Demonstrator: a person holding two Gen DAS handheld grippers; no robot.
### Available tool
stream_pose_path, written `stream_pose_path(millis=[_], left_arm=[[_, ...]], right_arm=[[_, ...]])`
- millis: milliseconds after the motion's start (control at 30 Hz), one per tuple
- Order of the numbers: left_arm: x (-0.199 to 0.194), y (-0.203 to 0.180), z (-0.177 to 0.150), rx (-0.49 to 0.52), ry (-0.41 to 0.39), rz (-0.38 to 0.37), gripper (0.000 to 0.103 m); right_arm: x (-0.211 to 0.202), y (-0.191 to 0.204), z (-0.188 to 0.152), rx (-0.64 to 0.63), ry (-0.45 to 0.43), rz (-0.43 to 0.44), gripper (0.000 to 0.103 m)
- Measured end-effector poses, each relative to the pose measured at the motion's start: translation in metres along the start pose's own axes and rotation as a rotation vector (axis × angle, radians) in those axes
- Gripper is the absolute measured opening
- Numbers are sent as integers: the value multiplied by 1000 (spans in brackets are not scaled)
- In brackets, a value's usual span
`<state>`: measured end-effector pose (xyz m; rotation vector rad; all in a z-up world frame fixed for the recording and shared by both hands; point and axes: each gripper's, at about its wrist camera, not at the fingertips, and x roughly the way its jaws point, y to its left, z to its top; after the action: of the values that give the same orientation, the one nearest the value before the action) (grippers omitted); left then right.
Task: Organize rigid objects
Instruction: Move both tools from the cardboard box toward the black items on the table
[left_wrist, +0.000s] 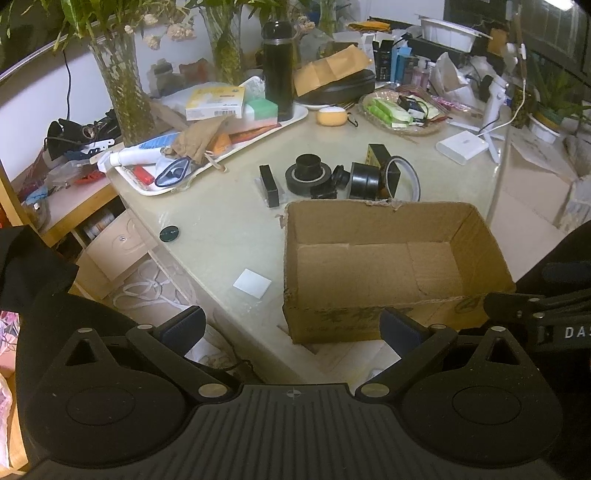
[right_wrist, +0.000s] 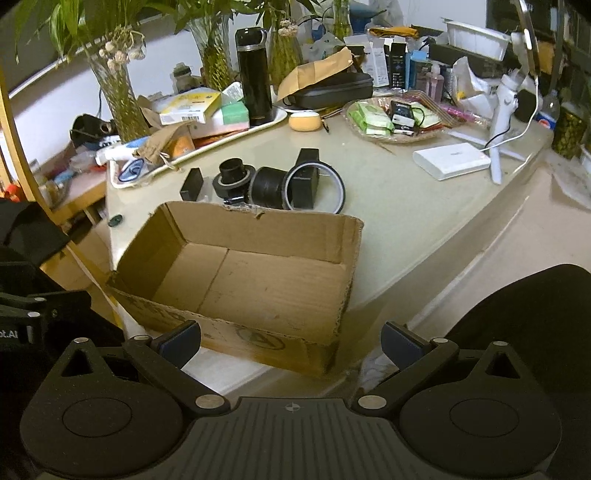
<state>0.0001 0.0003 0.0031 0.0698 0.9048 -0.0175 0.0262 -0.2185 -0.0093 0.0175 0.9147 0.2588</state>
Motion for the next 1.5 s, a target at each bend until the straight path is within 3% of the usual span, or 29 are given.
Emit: stream_pose_path(millis=[400,633,1133,1500], left_arm=[[1,0,11,6,-5,-46,103],[5,2,28,9,-19,-67,103],[35,20,64,-16,-51,-46,103],[61,30,84,-17,-79,-23,103]], right_arm=[[-2,1,7,-91,1,82,103],[6,-11,27,-96,-17,81,103],[49,-43,73,-44,-42,30,103],[84,-51,95,-58,-5,119,103]])
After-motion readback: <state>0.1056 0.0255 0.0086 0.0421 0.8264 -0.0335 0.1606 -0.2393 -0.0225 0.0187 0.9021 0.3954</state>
